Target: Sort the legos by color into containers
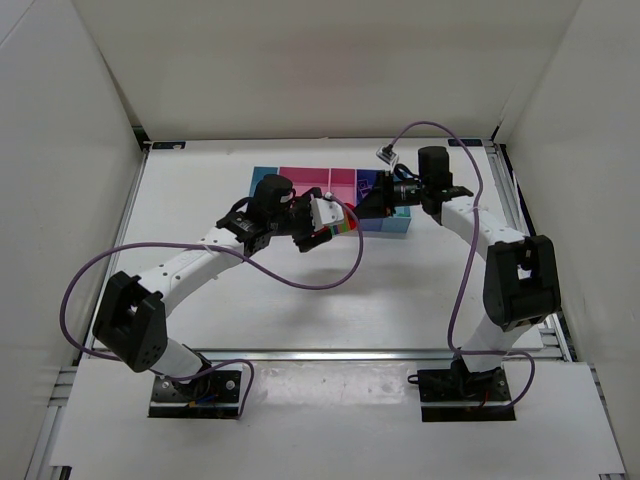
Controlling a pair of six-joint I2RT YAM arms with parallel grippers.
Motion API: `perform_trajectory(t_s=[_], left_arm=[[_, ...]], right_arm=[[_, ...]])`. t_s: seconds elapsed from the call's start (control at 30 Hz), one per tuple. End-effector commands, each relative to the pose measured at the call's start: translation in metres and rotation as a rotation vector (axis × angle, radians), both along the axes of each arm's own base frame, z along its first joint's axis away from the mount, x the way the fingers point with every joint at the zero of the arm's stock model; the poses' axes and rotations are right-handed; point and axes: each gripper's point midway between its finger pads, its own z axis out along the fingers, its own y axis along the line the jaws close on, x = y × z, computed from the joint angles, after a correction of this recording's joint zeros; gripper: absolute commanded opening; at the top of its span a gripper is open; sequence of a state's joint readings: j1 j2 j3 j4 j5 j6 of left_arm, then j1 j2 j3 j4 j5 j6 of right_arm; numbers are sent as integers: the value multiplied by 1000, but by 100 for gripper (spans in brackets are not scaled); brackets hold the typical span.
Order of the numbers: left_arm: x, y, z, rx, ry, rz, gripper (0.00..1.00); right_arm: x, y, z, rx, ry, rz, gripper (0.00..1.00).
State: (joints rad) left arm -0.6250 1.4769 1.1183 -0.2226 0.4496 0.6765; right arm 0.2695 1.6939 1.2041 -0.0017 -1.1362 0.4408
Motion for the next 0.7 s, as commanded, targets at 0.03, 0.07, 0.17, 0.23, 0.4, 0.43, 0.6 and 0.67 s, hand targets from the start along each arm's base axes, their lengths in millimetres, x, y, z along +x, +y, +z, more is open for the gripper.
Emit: perform_trajectory(t_s=[0.03,0.07,0.17,0.23,0.4,0.43,0.6,0.67], left_arm=[[-2,-3,14,-22,-25,-14,33],[-3,-3,14,-23,-25,-17,33],[-3,-3,14,-22,-24,-16,33],[-3,-2,13,-16,-22,-15,33],[-10,3,7,-7,-8,-16,32],[-12,3,6,-5,-5,-19,32],[-19,11,2,10,3,-15,31],[-23,14,-1,18,15,-15,31]], right_arm=[[-5,-1,20,43,-65,43,35],[-5,-1,20,45,-71,46,33],[-5,-1,20,49,-72,53,24],[-5,-3,20,49,-74,50,19],[-2,-15,24,57,-77,23,15],[1,-21,25,58,-72,10,15],[7,-41,34,60,-101,-34,14],[9,-46,35,60,-103,-49,13]])
